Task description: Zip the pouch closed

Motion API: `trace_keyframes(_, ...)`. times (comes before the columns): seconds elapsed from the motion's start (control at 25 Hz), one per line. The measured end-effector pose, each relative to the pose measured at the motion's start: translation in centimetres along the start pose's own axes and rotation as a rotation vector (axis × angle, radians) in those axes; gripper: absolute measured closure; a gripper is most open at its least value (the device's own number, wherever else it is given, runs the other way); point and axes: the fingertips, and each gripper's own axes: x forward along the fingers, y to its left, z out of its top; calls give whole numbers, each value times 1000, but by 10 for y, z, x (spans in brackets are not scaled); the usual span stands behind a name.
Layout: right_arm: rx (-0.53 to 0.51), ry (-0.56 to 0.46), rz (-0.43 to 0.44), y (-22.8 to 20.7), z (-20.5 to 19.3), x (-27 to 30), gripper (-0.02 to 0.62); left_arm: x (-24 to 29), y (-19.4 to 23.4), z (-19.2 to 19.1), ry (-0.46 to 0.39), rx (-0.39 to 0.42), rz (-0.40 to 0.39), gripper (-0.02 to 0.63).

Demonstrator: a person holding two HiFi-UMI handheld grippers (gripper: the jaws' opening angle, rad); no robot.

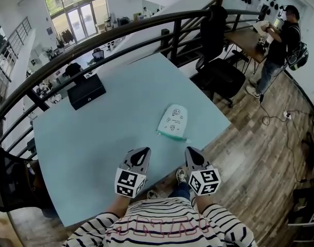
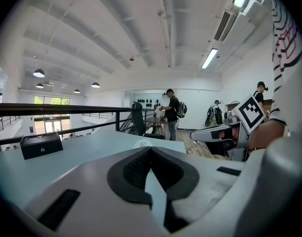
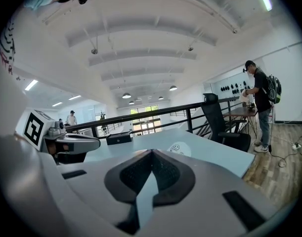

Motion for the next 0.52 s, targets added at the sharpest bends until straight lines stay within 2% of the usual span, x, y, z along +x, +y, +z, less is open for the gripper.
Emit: trace_keyframes(0.52, -7, 11, -4, -3, 2, 6, 568, 3, 3, 0, -3, -9, -7, 581)
